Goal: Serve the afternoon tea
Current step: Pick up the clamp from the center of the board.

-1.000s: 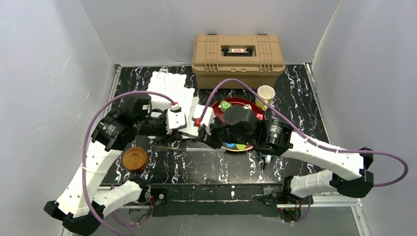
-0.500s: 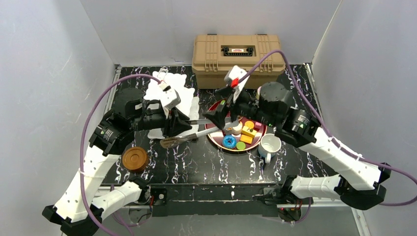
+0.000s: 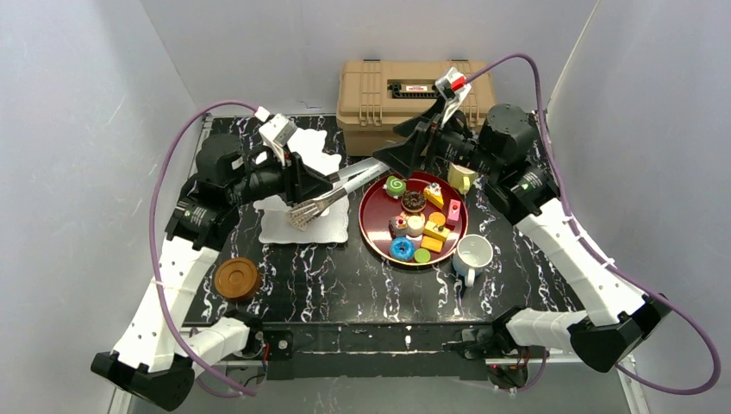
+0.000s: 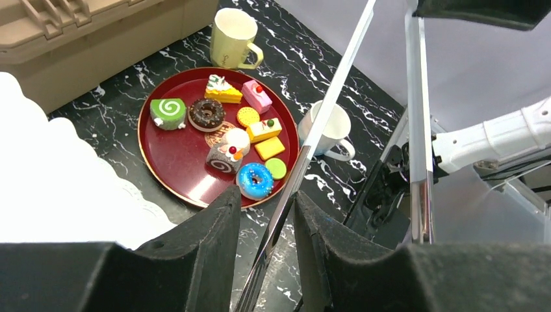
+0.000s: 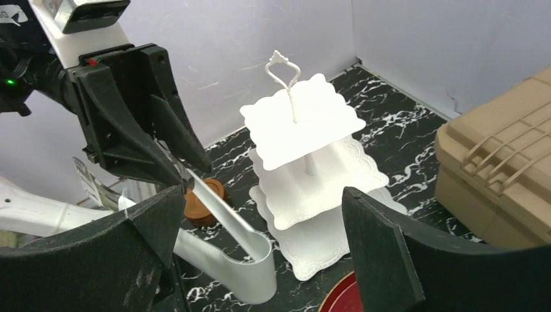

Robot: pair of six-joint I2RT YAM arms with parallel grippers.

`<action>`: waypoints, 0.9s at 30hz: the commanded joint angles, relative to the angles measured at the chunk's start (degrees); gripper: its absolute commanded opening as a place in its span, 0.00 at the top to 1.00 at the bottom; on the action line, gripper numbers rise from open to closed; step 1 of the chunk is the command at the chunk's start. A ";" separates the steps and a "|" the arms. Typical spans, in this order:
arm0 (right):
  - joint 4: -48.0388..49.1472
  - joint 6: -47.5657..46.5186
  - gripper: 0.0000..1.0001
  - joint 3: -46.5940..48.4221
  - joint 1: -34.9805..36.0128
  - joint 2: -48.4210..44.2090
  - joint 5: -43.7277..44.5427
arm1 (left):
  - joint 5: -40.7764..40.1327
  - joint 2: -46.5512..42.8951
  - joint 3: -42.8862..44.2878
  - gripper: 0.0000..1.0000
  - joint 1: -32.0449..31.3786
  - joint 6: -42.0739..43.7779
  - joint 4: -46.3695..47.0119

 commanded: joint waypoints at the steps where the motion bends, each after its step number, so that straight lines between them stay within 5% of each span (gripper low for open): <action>1: 10.84 7.39 0.02 -5.26 -2.14 -1.22 -6.60 | 2.17 0.87 2.58 1.00 0.90 -3.73 3.45; 20: 20.14 14.17 0.02 -15.02 -2.15 -3.66 -13.63 | 4.99 1.48 2.73 1.00 1.36 -8.12 5.92; 27: 15.07 11.48 0.02 -6.89 -2.58 -3.70 -12.15 | 5.72 1.01 1.64 1.00 1.37 -7.51 5.72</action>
